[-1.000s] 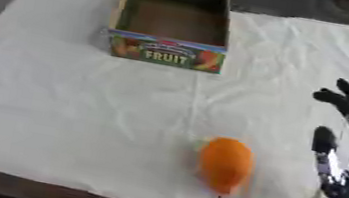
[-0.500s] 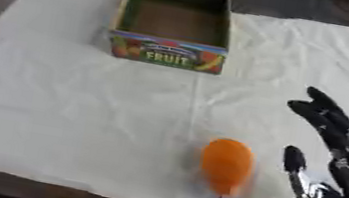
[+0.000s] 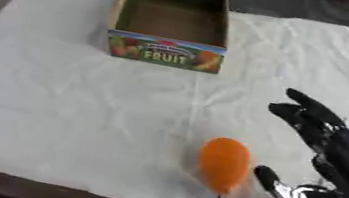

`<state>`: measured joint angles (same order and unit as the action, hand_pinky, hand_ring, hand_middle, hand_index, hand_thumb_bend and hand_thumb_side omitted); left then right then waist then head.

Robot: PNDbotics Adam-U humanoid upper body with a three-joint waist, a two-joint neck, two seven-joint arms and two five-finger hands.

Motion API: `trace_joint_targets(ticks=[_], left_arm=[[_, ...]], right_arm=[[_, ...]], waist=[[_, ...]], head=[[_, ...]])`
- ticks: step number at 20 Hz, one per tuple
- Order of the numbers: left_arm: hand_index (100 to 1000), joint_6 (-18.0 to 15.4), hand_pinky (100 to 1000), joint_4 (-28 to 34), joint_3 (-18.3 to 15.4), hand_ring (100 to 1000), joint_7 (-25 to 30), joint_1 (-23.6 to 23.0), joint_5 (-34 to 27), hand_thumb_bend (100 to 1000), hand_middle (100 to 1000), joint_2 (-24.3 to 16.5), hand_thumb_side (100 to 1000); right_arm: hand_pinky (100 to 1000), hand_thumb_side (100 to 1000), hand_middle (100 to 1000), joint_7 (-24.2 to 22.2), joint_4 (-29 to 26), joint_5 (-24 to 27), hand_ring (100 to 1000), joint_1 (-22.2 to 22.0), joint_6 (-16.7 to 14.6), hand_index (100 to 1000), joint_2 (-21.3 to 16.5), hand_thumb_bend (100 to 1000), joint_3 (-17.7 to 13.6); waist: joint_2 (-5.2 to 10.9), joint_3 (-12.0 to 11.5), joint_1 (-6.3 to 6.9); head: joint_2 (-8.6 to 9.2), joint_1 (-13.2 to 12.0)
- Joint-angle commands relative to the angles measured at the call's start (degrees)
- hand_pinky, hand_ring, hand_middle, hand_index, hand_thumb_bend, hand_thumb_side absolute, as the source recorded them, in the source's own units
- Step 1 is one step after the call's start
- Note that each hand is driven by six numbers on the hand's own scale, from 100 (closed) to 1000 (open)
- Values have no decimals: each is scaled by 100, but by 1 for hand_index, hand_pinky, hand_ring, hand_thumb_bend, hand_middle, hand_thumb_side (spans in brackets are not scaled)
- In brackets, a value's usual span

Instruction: Pick up objects on the table and place them in the box.

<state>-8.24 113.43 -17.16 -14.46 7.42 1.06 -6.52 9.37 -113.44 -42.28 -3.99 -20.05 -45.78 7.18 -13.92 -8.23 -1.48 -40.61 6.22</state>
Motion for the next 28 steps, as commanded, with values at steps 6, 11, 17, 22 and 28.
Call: trace_joint_targets(ticks=[6,11,17,22,28], left_arm=[[722,1,320,117,39,356,49,31,-29,100,614,-108,674],[722,6,321,117,48,357,63,40,-37,100,615,-100,676],[722,15,320,117,65,357,89,46,-49,100,615,-88,677],[722,29,320,117,63,357,97,43,-53,100,616,-73,678],[721,41,320,117,74,358,127,45,-59,100,617,-59,679]], right_arm=[[979,778,855,-1013,-115,367,1000,232,260,1000,-509,549,100],[981,798,851,-1218,-115,691,1000,433,550,1000,-680,551,131],[981,807,835,-1406,-115,1010,1000,614,1109,1000,-882,564,291],[994,706,815,-1752,-115,1111,1000,694,1269,1000,-915,569,488],[1000,613,812,-2321,-115,1437,1000,751,1391,1000,-926,490,705]], waist=[[50,-56,-25],[35,-88,-37],[16,-127,-40],[-8,-153,-36],[-26,-187,-40]], head=[[-153,441],[-132,510],[-64,520],[-35,527],[-21,534]])
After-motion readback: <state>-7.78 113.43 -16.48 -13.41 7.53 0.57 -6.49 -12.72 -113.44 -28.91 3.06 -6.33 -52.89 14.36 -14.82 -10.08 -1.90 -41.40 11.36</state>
